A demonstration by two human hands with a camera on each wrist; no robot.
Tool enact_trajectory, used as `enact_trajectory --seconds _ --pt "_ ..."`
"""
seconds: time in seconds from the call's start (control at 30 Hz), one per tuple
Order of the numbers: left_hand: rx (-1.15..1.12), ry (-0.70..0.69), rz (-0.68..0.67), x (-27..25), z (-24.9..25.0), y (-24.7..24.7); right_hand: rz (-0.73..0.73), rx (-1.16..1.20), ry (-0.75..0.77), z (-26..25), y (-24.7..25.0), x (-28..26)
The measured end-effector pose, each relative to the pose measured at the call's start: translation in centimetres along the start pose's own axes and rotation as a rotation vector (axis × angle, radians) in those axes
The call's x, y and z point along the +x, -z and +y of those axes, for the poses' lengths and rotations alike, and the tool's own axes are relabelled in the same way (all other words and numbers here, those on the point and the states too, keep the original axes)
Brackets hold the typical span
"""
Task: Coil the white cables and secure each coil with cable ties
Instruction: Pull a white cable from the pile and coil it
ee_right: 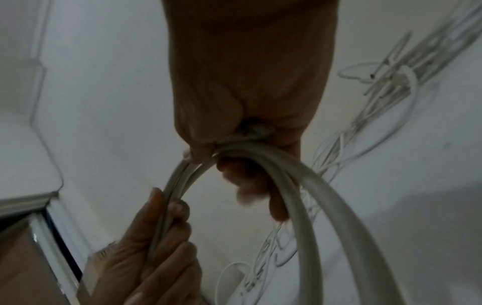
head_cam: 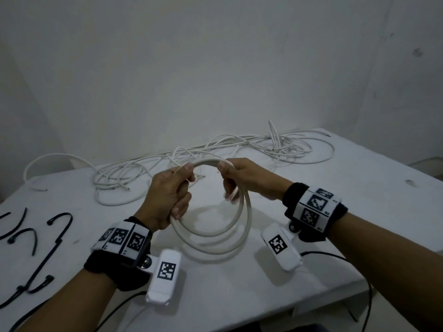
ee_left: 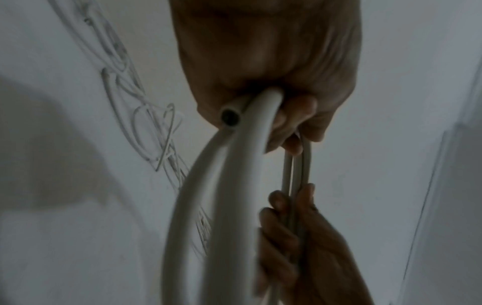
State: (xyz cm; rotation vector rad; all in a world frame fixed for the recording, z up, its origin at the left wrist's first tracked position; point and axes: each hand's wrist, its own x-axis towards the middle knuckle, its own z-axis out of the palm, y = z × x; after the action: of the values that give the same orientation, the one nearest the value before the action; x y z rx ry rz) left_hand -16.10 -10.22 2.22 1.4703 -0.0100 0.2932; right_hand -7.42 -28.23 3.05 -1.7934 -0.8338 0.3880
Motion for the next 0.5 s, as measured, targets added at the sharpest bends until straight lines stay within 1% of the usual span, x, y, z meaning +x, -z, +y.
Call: enact_trajectory --seconds 0.03,0.1,0.17,0.23,0.3,0.37,0.4,0.43,0.5 --pt "0.060 -0.049 0.034 0.1 0.3 0.1 0.012 0.113 -0.004 -0.1 -0.4 -0.2" --pt "0.228 -0.165 0.105 0.1 0.4 0.3 0.080 0.198 0.008 -0.7 -1.2 -0.5" --pt "0.393 -0.261 0.148 -0.5 0.6 0.4 0.142 0.192 0.022 -1.1 -1.5 -0.6" --pt "0.548 -0.340 0.171 -1.1 0.7 0.6 0.158 0.170 0.030 -1.5 -1.6 -0.8" --pt "0.643 -0.391 0.204 -1.5 0.8 0.8 0.164 0.158 0.025 -1.6 -1.8 -1.1" --pt "0.671 -0.365 0.245 -1.6 1.0 0.9 0.169 0.169 0.028 -2.0 -2.0 -1.4" --pt "0.644 -0.318 0.245 -1.7 1.1 0.8 0.171 0.179 0.029 -2.1 -2.0 -1.5" --pt "0.568 -0.251 0.230 -1.9 1.2 0.6 0.174 0.185 0.031 -2.2 -2.0 -1.5" --pt "0.306 -0.102 0.176 -2.4 1.6 0.1 0.192 0.195 0.033 -2.3 -1.9 -1.6"
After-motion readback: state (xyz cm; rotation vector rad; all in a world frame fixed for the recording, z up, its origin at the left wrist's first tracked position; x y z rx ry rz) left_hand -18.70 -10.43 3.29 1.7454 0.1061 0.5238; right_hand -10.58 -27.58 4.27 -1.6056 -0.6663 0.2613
